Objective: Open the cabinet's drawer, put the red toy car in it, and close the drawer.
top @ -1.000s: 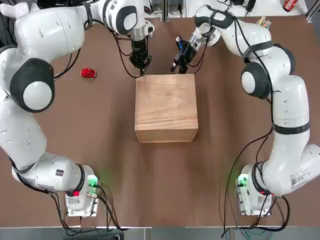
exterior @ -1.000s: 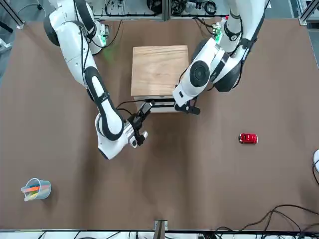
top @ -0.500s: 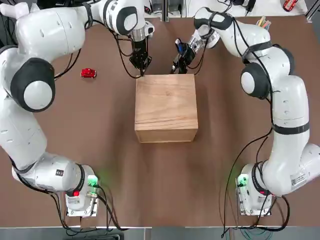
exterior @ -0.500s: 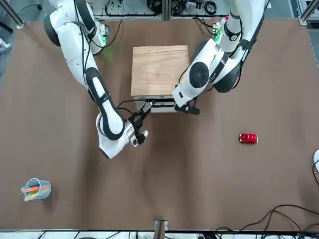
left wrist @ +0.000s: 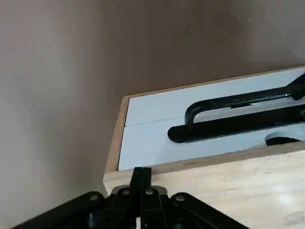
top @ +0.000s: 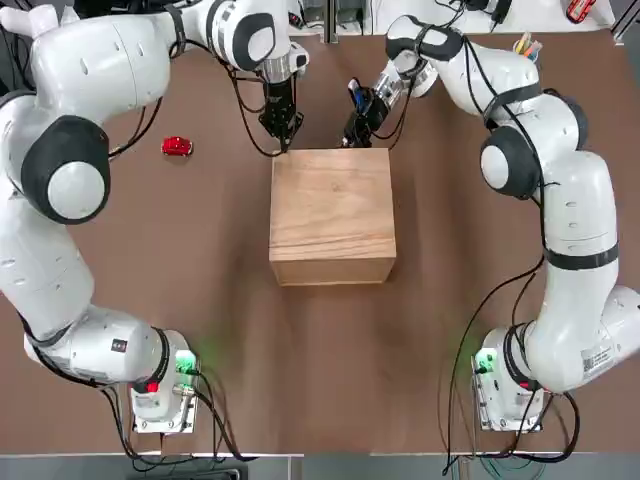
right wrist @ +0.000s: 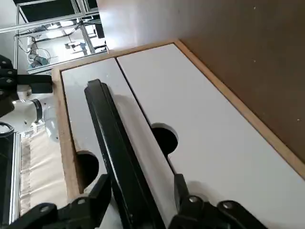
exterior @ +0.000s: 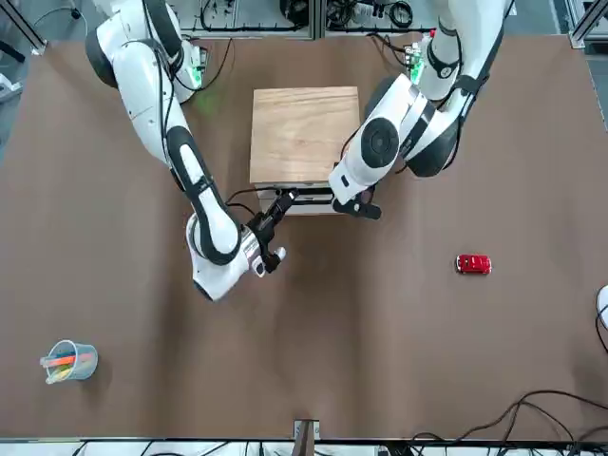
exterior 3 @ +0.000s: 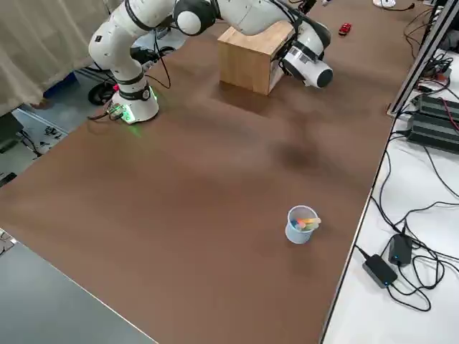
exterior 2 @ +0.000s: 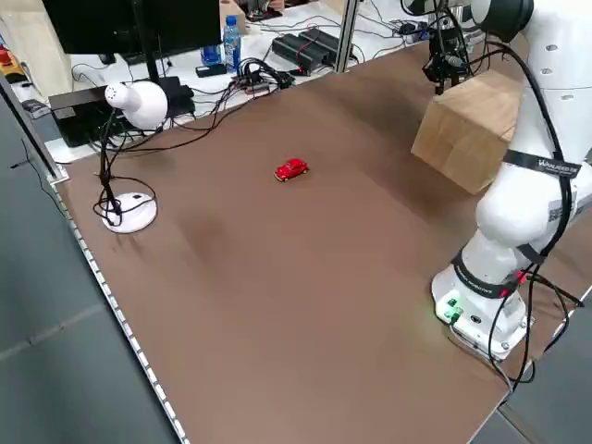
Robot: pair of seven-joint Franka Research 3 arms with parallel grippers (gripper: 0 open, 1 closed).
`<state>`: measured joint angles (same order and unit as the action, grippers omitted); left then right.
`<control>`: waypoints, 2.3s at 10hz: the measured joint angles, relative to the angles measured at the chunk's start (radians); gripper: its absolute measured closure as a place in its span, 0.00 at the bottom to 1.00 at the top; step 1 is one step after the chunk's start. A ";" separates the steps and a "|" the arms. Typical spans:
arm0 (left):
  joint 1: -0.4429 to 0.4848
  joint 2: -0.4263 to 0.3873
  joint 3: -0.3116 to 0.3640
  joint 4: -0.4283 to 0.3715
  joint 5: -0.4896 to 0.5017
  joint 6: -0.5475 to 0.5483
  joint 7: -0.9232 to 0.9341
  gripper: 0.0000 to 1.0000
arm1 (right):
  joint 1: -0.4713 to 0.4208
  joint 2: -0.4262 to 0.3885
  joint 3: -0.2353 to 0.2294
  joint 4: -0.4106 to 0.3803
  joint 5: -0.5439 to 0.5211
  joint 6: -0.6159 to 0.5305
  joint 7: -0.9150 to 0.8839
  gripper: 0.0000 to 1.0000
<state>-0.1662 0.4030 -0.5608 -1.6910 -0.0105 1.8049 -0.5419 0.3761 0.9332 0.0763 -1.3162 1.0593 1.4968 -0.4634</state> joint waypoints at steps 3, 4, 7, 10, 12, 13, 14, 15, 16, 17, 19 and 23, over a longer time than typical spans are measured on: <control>0.000 0.000 0.000 0.000 0.000 0.000 -0.001 0.99 | 0.001 -0.001 0.000 0.005 0.009 -0.001 0.004 0.53; 0.000 0.000 0.000 0.000 0.000 0.000 -0.003 0.99 | 0.001 -0.002 0.000 0.007 0.014 -0.002 0.004 0.59; 0.000 0.000 0.000 0.000 0.000 0.000 -0.008 0.99 | 0.001 -0.002 0.000 0.008 0.016 -0.004 0.004 0.63; 0.000 0.000 0.000 0.000 0.000 0.000 -0.009 0.98 | 0.000 -0.002 0.000 0.009 0.018 -0.001 0.004 0.65; 0.000 0.000 0.000 0.000 0.000 0.000 -0.010 0.98 | 0.000 -0.002 0.000 0.012 0.018 0.026 0.008 0.67; 0.000 0.000 0.000 0.000 0.000 0.000 -0.010 0.98 | 0.001 -0.003 0.000 0.014 0.018 0.039 0.009 0.68; 0.000 0.000 0.000 0.000 0.000 0.000 -0.010 0.98 | 0.000 -0.004 0.000 0.017 0.018 0.048 0.009 0.69; 0.000 0.000 0.000 0.000 0.000 0.000 -0.010 0.98 | 0.000 -0.005 -0.001 0.019 0.018 0.062 0.009 0.69; 0.000 0.000 0.000 0.000 0.000 0.000 -0.010 0.98 | -0.001 -0.005 -0.001 0.023 0.018 0.074 0.009 0.69; 0.000 0.000 0.000 0.000 0.000 0.000 -0.010 0.98 | -0.002 -0.006 -0.001 0.027 0.018 0.087 0.009 0.69; 0.000 0.000 0.000 0.000 0.000 0.000 -0.010 0.98 | -0.003 -0.006 -0.002 0.041 0.018 0.118 0.025 0.69; 0.000 0.000 0.000 0.000 0.000 0.000 -0.011 0.97 | -0.005 -0.006 -0.004 0.060 0.023 0.176 0.046 0.69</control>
<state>-0.1662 0.4031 -0.5608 -1.6909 -0.0105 1.8046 -0.5524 0.3716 0.9274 0.0726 -1.2560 1.0822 1.6725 -0.4170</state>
